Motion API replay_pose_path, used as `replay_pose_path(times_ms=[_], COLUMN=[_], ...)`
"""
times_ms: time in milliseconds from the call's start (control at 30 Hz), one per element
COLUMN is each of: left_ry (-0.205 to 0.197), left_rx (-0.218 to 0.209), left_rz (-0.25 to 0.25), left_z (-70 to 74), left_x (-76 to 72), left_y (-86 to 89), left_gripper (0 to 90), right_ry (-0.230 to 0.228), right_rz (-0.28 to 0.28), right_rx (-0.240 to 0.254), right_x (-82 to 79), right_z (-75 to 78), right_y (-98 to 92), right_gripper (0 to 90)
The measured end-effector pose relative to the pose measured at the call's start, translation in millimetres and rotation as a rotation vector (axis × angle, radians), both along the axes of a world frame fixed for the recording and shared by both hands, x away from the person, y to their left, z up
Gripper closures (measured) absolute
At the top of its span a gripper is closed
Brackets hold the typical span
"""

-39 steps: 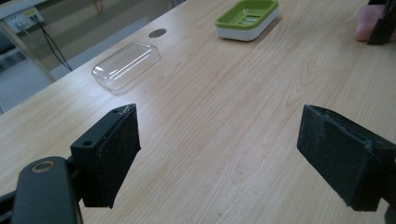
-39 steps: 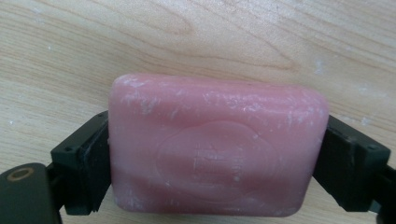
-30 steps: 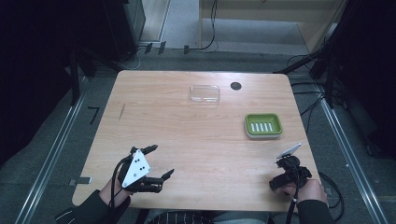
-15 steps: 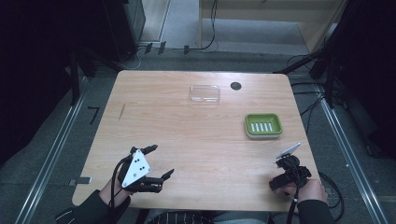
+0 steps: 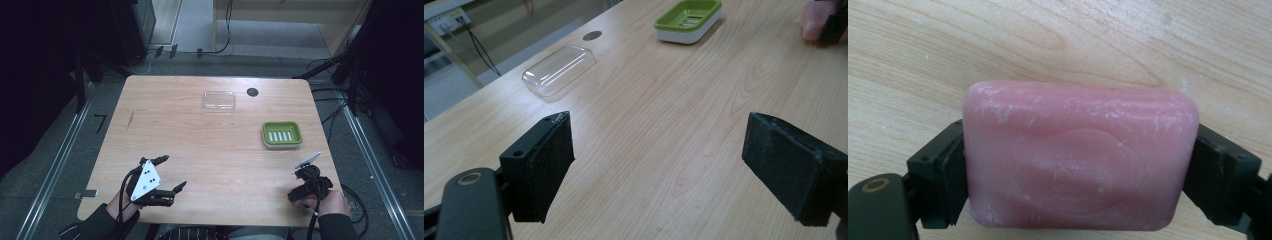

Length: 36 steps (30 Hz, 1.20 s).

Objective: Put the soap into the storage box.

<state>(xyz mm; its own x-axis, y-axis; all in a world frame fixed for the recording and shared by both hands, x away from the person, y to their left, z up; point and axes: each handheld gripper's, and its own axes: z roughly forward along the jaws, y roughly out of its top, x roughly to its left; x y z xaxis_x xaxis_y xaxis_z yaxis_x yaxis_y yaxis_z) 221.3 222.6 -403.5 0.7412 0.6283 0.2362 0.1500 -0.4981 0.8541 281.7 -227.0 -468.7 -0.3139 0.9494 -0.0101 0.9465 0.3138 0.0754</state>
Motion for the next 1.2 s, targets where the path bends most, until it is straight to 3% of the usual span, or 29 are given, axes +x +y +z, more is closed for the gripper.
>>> replay_pose_path(times_ms=[1200], left_ry=[0.005], left_rx=[0.003], left_rz=[-0.001], left_z=[-0.5], left_x=[0.3], left_y=[-0.8], left_gripper=[14.0], right_ry=[-0.058], right_rz=[0.045], right_rx=[-0.021], right_x=[24.3], right_z=[14.4], right_y=[9.5], right_gripper=[13.3])
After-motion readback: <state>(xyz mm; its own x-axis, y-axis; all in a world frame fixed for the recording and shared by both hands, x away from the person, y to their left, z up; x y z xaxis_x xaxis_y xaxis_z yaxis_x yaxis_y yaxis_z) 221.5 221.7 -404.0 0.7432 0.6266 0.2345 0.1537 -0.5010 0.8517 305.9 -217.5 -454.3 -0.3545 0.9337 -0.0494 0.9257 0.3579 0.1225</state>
